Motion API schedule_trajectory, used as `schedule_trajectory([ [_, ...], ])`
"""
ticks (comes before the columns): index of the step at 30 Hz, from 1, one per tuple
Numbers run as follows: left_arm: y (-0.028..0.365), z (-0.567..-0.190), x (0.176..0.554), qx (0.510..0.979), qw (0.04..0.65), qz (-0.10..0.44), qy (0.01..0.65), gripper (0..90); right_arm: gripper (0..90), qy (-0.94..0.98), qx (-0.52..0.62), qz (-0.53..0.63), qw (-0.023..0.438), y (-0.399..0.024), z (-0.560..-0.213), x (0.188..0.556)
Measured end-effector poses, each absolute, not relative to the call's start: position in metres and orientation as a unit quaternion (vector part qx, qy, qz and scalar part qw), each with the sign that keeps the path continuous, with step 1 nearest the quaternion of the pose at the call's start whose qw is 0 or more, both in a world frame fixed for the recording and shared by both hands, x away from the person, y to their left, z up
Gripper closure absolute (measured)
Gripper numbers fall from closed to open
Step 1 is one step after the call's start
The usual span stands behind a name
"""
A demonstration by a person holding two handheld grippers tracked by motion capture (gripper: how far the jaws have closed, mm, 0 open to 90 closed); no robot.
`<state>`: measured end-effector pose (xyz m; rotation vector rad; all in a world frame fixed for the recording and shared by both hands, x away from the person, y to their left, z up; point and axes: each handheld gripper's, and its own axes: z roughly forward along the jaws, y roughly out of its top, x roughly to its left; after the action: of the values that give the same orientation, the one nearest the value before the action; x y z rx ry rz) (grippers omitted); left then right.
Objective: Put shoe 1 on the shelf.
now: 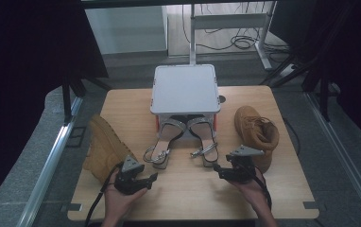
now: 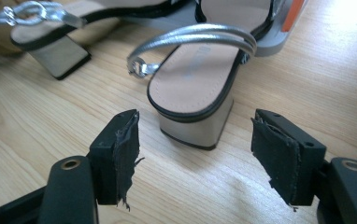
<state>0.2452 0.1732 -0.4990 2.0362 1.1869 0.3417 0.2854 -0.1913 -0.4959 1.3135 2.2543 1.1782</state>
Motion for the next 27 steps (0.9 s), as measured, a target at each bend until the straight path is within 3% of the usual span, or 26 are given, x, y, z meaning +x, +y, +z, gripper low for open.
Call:
schedule_trajectory([
  [15, 0.148, -0.521, 0.266, 0.796, 0.321, 0.159, 0.487, 36.2, 34.9, 0.790, 0.442, 0.394, 0.158, -0.181, -0.511, 0.291],
  [27, 0.142, -0.521, 0.278, 0.778, 0.333, 0.170, 0.506, 40.8, 33.6, 0.804, 0.423, 0.380, 0.173, -0.167, -0.522, 0.301],
])
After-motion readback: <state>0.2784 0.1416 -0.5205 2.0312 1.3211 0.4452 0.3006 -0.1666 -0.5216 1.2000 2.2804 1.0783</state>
